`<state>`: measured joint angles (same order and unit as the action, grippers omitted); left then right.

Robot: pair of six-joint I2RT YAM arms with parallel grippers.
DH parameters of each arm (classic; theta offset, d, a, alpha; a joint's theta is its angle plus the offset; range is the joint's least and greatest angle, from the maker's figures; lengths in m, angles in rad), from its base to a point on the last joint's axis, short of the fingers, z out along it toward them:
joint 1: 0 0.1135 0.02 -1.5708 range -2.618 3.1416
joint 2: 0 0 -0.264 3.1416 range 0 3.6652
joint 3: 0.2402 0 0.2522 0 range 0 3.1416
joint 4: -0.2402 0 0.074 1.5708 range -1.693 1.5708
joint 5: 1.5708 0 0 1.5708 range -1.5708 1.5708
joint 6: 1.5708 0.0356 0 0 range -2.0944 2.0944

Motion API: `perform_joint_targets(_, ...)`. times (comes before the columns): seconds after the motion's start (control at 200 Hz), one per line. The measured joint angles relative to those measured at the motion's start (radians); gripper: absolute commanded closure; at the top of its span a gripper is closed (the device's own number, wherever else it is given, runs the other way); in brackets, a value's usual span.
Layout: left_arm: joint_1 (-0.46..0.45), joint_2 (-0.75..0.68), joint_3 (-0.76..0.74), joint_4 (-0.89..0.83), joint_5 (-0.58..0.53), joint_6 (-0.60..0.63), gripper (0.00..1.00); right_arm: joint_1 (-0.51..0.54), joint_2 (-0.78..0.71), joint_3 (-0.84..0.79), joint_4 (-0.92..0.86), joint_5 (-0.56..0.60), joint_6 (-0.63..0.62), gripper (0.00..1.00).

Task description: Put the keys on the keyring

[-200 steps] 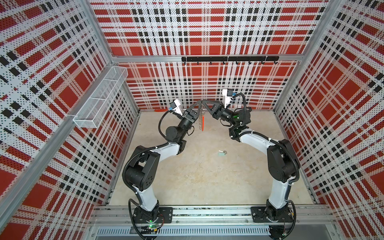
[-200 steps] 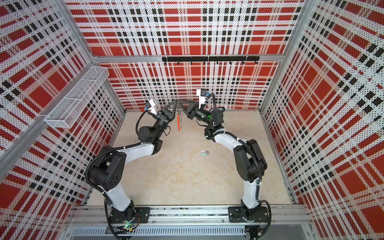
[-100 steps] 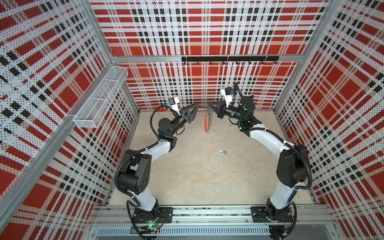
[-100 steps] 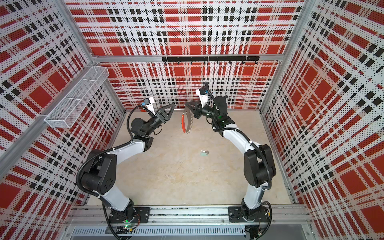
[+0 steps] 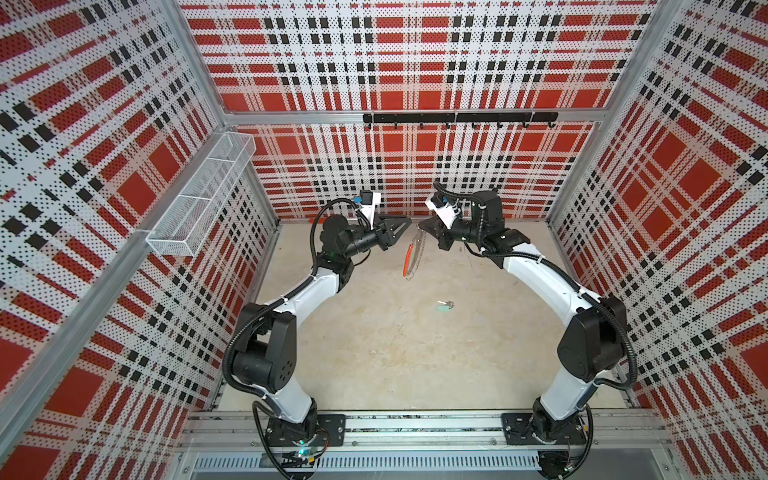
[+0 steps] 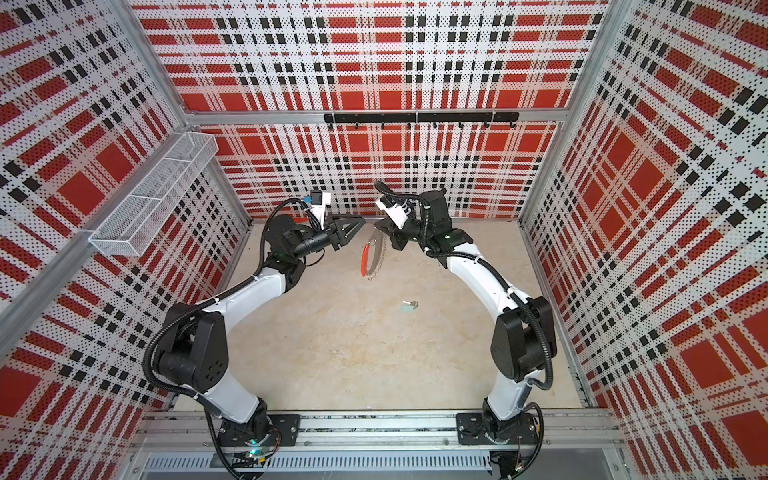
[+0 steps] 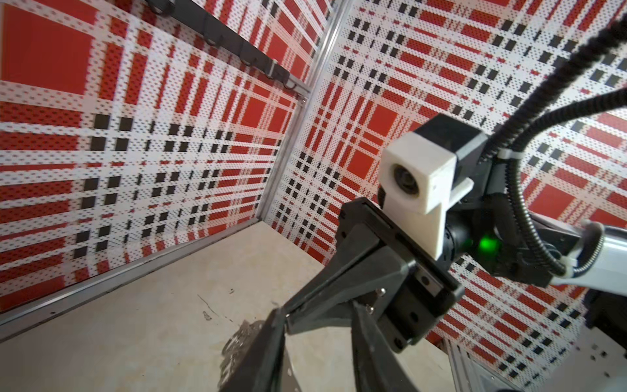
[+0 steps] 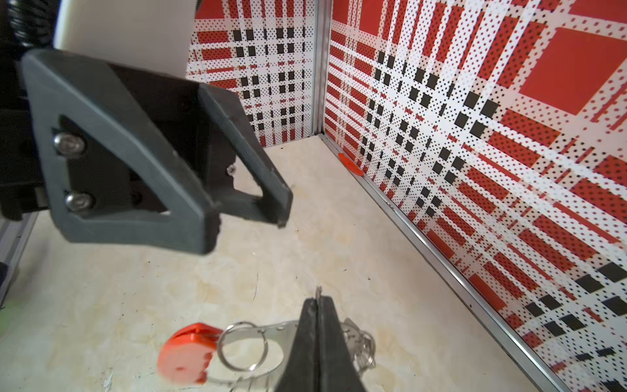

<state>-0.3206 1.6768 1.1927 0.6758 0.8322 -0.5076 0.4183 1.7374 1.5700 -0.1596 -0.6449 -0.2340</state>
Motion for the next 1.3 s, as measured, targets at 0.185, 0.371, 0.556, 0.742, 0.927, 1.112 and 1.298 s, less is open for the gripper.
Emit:
perform_joint_targets(0.185,-0.005,0.011,0.003,-0.02,0.042,-0.015,0.67,-0.022,-0.029,-0.065,0.117,-0.114,0.095,1.0)
perform_joint_targets(0.371,0.005,0.011,0.004,-0.021,0.056,-0.049,0.69,-0.04,-0.031,-0.103,0.252,-0.206,0.211,1.0)
perform_joint_targets(0.556,0.02,0.011,0.003,-0.018,0.062,-0.079,0.67,-0.044,-0.031,-0.119,0.369,-0.268,0.306,1.0)
perform_joint_targets(0.742,0.023,0.011,0.003,0.002,0.077,-0.111,0.66,-0.044,-0.031,-0.127,0.43,-0.307,0.361,1.0)
perform_joint_targets(0.927,0.019,0.011,0.003,0.042,0.09,-0.145,0.66,-0.044,-0.031,-0.127,0.458,-0.324,0.387,1.0)
perform_joint_targets(1.112,0.012,0.012,0.003,0.094,0.108,-0.187,0.66,-0.044,-0.031,-0.127,0.472,-0.33,0.404,1.0)
perform_joint_targets(1.298,0.006,0.019,0.005,0.132,0.116,-0.222,0.74,-0.044,-0.031,-0.127,0.496,-0.337,0.423,1.0)
